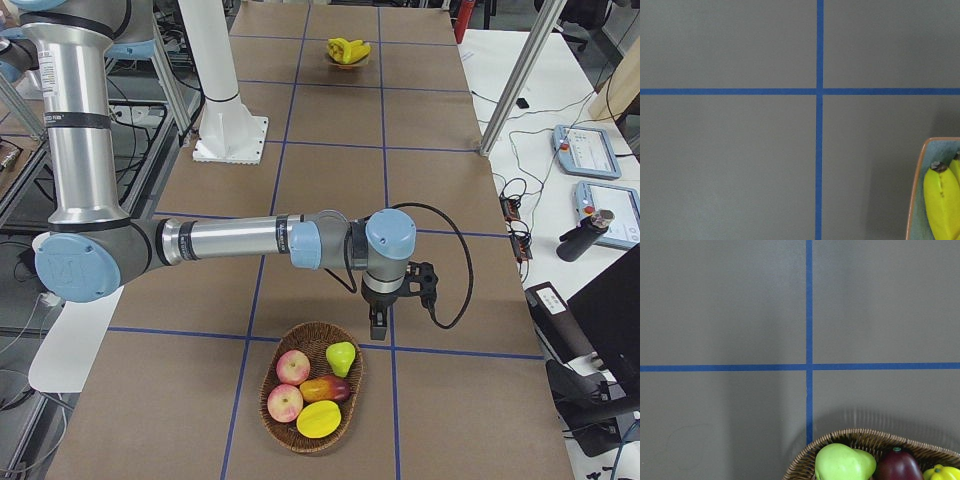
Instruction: Transfer all bananas from basket to plate
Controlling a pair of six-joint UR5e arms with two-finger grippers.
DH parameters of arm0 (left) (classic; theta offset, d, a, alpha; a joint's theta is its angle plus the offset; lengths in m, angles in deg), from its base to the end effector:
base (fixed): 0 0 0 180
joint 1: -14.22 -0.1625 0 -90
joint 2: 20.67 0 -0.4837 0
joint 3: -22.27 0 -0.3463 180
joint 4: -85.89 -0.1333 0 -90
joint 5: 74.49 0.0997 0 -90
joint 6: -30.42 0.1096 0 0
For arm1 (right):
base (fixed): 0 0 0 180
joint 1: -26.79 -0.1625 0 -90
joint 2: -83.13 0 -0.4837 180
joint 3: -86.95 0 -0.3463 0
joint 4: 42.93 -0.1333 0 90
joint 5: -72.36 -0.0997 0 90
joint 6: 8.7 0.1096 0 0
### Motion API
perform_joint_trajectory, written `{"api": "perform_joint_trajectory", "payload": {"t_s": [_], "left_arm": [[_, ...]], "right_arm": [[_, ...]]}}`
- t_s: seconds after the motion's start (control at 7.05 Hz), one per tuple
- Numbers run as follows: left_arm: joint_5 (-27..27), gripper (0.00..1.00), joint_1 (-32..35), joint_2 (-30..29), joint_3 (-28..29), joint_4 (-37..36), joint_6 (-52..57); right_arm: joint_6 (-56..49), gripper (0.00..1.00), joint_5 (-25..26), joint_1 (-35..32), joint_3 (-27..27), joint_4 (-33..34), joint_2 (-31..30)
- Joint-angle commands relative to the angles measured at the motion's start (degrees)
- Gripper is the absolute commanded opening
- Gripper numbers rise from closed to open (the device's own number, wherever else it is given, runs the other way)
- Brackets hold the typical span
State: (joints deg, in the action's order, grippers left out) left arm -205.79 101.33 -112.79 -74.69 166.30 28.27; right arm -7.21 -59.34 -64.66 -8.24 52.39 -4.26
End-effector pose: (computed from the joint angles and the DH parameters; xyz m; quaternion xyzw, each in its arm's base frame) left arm -0.0378 -0.4613 0.6744 -0.0197 0.3521 0.0045 0.9357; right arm 0.0722 -0.4666 0.6761 0.0201 -0.3558 0.0163 0.9342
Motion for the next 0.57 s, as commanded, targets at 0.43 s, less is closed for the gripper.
{"api": "perform_joint_trajectory", "payload": {"t_s": [0.43], "left_arm": [[-0.01, 1.00, 0.26, 1.31, 3.70, 7.89, 0.13]], "right_arm": [[-0.08, 1.00, -0.93, 0.04, -0.26, 4.17, 0.47]]}}
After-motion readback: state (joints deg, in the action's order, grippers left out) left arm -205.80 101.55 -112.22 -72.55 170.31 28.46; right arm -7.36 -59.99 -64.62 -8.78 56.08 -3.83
